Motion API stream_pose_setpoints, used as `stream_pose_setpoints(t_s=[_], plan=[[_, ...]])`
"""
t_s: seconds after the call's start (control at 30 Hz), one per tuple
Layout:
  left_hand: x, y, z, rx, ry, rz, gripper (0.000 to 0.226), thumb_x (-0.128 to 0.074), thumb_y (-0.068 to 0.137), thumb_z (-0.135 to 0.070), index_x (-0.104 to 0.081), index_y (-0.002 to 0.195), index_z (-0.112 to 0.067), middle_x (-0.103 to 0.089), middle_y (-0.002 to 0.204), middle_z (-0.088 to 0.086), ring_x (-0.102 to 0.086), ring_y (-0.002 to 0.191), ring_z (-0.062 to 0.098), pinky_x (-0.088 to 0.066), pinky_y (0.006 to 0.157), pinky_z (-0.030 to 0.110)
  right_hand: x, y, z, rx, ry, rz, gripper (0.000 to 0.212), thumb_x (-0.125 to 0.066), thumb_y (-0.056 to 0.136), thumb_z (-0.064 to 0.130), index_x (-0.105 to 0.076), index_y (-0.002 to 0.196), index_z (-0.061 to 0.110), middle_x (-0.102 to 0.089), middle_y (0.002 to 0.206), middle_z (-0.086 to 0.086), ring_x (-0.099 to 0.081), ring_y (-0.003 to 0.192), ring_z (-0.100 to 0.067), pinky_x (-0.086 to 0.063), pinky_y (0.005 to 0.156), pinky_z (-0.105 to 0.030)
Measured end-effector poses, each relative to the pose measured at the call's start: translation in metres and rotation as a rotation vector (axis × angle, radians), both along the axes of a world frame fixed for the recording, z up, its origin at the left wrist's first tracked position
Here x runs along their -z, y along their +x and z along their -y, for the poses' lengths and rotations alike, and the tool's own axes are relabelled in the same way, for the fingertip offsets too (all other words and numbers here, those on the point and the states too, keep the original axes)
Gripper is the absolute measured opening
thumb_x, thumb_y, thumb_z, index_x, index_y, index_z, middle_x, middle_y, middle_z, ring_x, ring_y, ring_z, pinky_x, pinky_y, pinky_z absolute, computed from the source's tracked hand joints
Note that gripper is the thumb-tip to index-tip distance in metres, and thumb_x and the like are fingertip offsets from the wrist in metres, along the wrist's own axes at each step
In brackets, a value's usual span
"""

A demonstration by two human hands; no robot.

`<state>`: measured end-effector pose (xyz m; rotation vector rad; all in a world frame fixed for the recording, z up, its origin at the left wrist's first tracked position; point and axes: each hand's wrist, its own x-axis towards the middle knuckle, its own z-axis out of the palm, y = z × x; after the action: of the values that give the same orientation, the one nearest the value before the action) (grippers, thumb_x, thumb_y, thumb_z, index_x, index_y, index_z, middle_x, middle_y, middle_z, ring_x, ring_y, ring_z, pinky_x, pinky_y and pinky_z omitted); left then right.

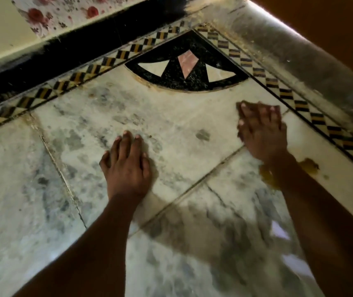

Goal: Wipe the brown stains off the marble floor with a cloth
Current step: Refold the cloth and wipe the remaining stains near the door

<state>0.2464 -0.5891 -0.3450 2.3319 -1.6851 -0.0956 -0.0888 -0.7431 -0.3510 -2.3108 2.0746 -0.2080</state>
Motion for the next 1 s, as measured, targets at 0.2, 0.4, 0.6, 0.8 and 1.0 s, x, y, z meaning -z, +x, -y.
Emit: stream_pose_setpoints(t_s=[0.2, 0.4, 0.6, 0.8, 1.0], plan=[[-0.005, -0.001, -0.002, 0.101, -0.054, -0.067, 0.059, -0.044, 0.095, -0.038, -0.056, 0.149, -0.02, -0.046, 0.167, 0.006, -0.042, 0.153, 0.028, -0.03, 0.12, 0.055, -0.002, 0.038, -0.071, -0.265, 0.046, -0.02, 0.059, -0.025, 0.108, 0.049, -0.024, 0.166, 0.04, -0.019, 0.177, -0.003, -0.014, 0.163, -0.034, -0.01, 0.13, -0.064], [-0.003, -0.031, -0.039, 0.254, -0.155, -0.147, 0.061, -0.046, 0.1, -0.038, -0.055, 0.154, -0.013, -0.049, 0.165, 0.011, -0.048, 0.152, 0.033, -0.044, 0.119, 0.054, -0.005, -0.006, -0.089, -0.043, 0.035, -0.006, 0.056, -0.022, 0.108, 0.059, -0.029, 0.162, 0.049, -0.029, 0.174, -0.004, -0.025, 0.159, -0.039, -0.032, 0.119, -0.067], [-0.002, -0.121, -0.084, 0.325, -0.024, -0.077, 0.062, -0.039, 0.105, -0.042, -0.041, 0.164, -0.022, -0.029, 0.177, 0.001, -0.028, 0.163, 0.02, -0.029, 0.129, 0.049, -0.005, -0.003, -0.129, -0.232, -0.009, -0.089, 0.057, -0.026, 0.11, 0.049, -0.024, 0.166, 0.041, -0.03, 0.173, -0.009, -0.032, 0.156, -0.043, -0.028, 0.121, -0.062], [0.0, -0.119, -0.081, 0.286, -0.01, -0.039, 0.06, -0.04, 0.106, -0.043, -0.044, 0.162, -0.024, -0.031, 0.176, 0.0, -0.031, 0.162, 0.02, -0.033, 0.124, 0.05, -0.01, -0.056, -0.117, -0.225, 0.115, -0.059, 0.055, -0.025, 0.109, 0.056, -0.025, 0.164, 0.049, -0.03, 0.174, 0.0, -0.027, 0.16, -0.033, -0.033, 0.118, -0.056], [0.003, -0.119, -0.077, 0.284, -0.055, -0.011, 0.061, -0.04, 0.102, -0.043, -0.051, 0.158, -0.023, -0.037, 0.173, 0.0, -0.039, 0.158, 0.023, -0.038, 0.116, 0.051, -0.014, -0.085, -0.049, 0.263, 0.213, 0.101, 0.063, -0.009, 0.103, 0.071, -0.004, 0.164, 0.054, 0.0, 0.179, 0.001, 0.003, 0.164, -0.031, -0.007, 0.129, -0.06]])
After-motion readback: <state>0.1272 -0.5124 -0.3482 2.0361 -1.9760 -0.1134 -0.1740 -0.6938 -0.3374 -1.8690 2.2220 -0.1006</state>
